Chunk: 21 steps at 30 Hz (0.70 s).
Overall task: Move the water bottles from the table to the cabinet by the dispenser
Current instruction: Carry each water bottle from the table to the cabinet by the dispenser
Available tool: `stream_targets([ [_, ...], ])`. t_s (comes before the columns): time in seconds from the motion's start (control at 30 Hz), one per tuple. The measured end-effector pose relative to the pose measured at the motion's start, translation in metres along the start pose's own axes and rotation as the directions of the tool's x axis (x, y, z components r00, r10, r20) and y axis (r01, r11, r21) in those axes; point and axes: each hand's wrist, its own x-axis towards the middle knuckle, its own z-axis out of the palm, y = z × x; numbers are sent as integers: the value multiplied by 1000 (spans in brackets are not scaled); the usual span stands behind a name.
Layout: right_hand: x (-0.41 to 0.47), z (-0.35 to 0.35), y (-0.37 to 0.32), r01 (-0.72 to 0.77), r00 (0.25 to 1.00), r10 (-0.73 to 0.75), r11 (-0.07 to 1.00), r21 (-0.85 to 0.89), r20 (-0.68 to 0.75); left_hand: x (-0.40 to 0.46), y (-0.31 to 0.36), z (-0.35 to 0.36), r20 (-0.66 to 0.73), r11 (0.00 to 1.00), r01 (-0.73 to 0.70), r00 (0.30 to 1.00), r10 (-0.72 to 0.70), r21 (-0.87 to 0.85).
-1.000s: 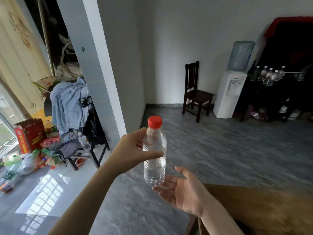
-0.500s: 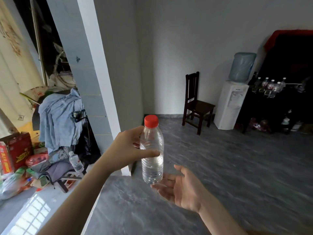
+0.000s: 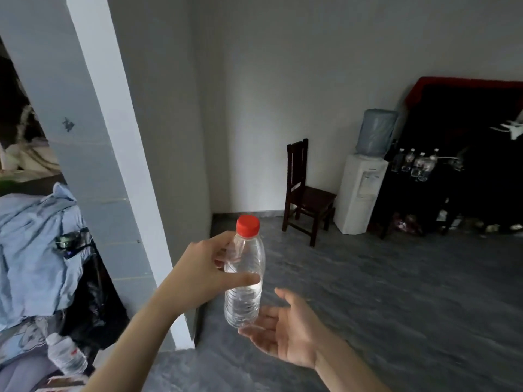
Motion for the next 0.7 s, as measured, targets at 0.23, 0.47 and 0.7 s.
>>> stream_targets([
  [0.23, 63, -8, -53, 7, 1000, -8, 999, -33, -18, 76, -32, -6, 34, 1000, 4, 999, -5, 29],
  [0.47, 122, -41, -138, 37, 998, -37, 999, 10, -46, 193, -49, 10, 66, 998, -30, 997, 26, 50],
  [0.7, 168, -77, -243, 82, 995, -83, 997, -12, -52, 311, -56, 31, 49, 996, -53, 998, 49, 68],
])
